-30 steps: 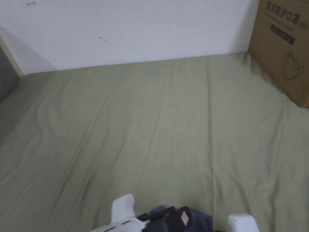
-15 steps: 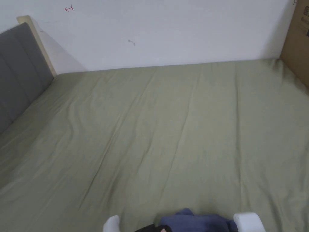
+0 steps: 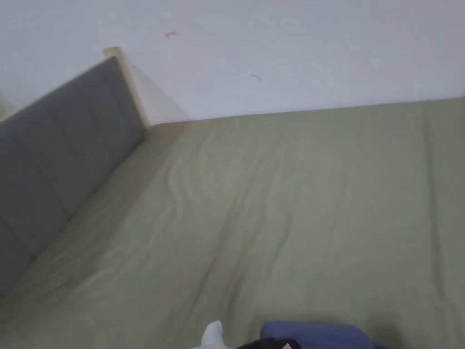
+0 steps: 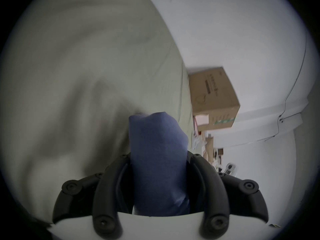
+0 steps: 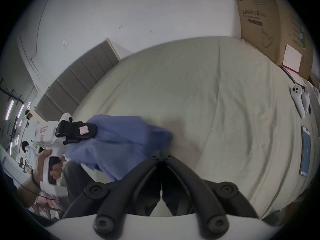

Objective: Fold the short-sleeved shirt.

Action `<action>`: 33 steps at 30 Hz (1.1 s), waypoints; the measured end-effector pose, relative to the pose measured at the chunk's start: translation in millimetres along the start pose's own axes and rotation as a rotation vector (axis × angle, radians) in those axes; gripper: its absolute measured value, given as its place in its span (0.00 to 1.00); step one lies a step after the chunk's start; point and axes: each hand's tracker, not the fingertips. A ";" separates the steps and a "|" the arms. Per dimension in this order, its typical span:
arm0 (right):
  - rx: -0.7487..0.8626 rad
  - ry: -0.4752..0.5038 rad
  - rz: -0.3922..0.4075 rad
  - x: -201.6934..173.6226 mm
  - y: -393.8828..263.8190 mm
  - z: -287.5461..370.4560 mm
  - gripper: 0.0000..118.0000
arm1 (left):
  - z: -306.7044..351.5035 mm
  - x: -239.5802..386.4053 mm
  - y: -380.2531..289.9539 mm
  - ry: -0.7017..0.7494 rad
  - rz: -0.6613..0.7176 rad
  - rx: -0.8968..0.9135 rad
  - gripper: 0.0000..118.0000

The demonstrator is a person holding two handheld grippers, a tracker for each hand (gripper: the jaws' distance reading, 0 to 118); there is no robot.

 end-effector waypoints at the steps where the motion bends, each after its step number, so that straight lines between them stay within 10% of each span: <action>1: 0.011 0.001 -0.018 0.9 0.9 5.4 0.00 | 28.0 -5.9 14.6 0.031 0.000 0.042 0.40; 7: -0.004 0.029 -0.107 9.4 -8.8 17.4 0.00 | 185.5 -64.6 113.6 0.365 0.028 0.203 0.40; 14: -0.026 0.007 -0.149 9.4 -10.8 15.6 0.00 | 217.5 -105.2 176.8 0.512 0.090 0.352 0.41; 18: -0.035 -0.036 -0.103 10.2 -6.0 26.4 0.00 | 219.8 -97.5 191.4 0.779 -0.047 0.376 0.68; 25: 0.006 -0.049 -0.085 16.9 -2.4 37.7 0.00 | 257.1 -30.7 158.9 0.947 -0.298 0.539 0.69; 33: 0.302 -0.151 0.080 -10.2 31.8 79.5 0.00 | 223.7 132.8 31.4 0.752 -0.791 0.696 0.69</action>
